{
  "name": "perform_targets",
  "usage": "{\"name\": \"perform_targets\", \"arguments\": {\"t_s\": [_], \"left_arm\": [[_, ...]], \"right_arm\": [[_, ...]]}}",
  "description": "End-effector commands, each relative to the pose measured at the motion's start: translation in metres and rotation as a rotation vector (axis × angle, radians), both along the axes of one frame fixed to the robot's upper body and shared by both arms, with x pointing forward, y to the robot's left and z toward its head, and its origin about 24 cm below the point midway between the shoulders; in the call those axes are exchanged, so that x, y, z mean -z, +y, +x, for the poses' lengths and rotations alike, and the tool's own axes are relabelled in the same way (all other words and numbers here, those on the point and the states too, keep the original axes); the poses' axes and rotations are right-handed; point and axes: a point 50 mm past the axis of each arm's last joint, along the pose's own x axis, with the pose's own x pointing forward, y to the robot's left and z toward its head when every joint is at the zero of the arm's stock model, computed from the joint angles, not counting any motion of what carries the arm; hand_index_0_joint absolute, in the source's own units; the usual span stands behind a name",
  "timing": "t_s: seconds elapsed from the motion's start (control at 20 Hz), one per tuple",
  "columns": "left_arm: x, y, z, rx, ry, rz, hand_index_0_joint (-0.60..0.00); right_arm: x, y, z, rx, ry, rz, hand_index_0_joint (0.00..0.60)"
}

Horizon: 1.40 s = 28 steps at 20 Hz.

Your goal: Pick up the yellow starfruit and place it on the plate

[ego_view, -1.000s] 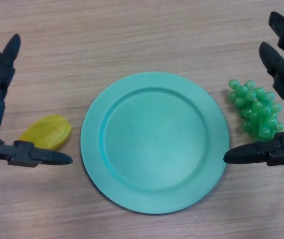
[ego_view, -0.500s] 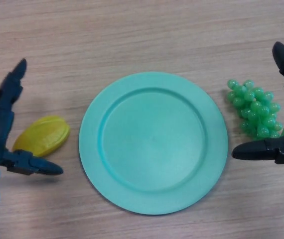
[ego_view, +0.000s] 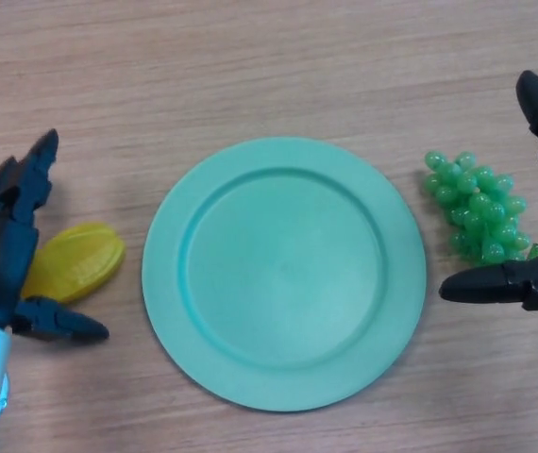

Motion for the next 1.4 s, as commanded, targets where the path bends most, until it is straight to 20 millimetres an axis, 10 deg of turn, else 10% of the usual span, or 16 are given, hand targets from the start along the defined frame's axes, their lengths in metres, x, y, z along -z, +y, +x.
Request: {"name": "perform_targets", "arguments": {"t_s": [0.05, 0.35, 0.6, 1.1, 1.4], "left_arm": [[-0.028, 0.013, -0.003, -0.012, -0.143, 0.092, 0.000], [-0.029, 0.018, -0.002, -0.041, -0.140, 0.047, -0.048], [-0.025, 0.017, -0.002, -0.049, -0.153, -0.092, -0.599], [-0.063, 0.004, -0.020, 0.050, -0.099, -0.196, -0.600], [-0.073, -0.052, -0.031, 0.250, 0.015, -0.366, -0.600]], "right_arm": [[-0.029, -0.008, -0.014, 0.027, -0.193, 0.003, 0.000], [-0.029, -0.008, -0.013, 0.018, -0.179, -0.004, 0.000], [-0.029, -0.007, -0.011, 0.017, -0.188, 0.002, 0.000], [-0.029, -0.005, -0.010, 0.013, -0.186, -0.004, 0.000], [-0.028, -0.006, -0.012, 0.018, -0.175, 0.006, 0.000]]}}
